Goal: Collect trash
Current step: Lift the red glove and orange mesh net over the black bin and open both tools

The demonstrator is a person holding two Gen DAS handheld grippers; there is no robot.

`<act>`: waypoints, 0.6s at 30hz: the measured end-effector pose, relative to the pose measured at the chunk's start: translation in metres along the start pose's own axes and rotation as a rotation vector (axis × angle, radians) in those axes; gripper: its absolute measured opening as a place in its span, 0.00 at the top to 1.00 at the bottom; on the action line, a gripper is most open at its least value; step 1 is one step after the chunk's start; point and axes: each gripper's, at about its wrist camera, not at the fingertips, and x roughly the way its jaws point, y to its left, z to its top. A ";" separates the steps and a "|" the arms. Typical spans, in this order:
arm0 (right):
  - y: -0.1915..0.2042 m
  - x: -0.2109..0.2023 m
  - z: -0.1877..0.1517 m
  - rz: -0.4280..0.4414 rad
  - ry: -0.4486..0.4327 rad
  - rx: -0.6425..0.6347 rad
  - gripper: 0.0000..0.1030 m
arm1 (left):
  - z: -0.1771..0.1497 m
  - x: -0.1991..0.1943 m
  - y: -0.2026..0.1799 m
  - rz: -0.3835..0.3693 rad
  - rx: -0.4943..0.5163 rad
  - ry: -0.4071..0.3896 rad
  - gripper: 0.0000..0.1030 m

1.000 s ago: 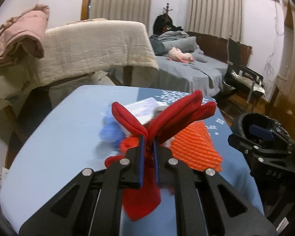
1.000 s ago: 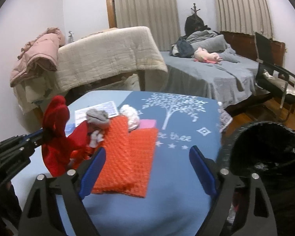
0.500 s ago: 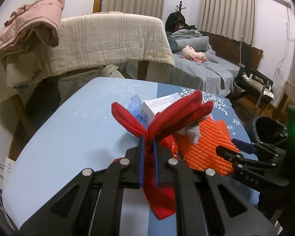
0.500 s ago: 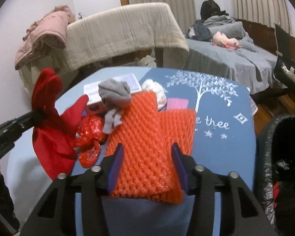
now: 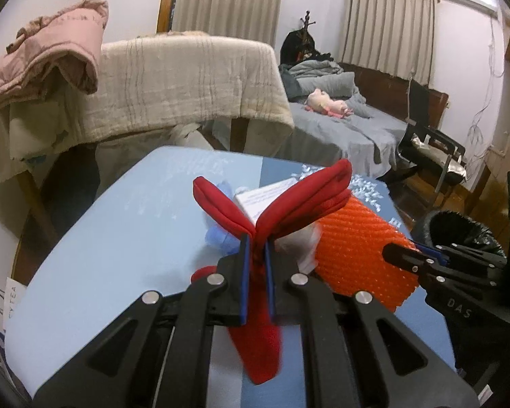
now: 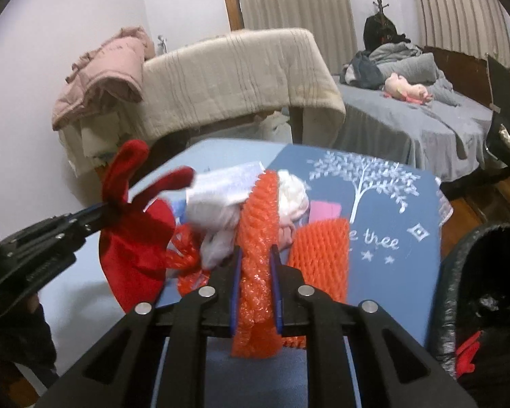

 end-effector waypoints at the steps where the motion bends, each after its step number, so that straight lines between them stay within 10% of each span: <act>1: -0.001 -0.003 0.003 0.001 -0.010 0.002 0.85 | 0.003 -0.004 -0.003 -0.007 0.002 -0.009 0.93; 18: -0.014 -0.065 0.027 -0.013 -0.144 0.039 0.85 | 0.027 -0.039 -0.043 -0.091 0.023 -0.087 0.93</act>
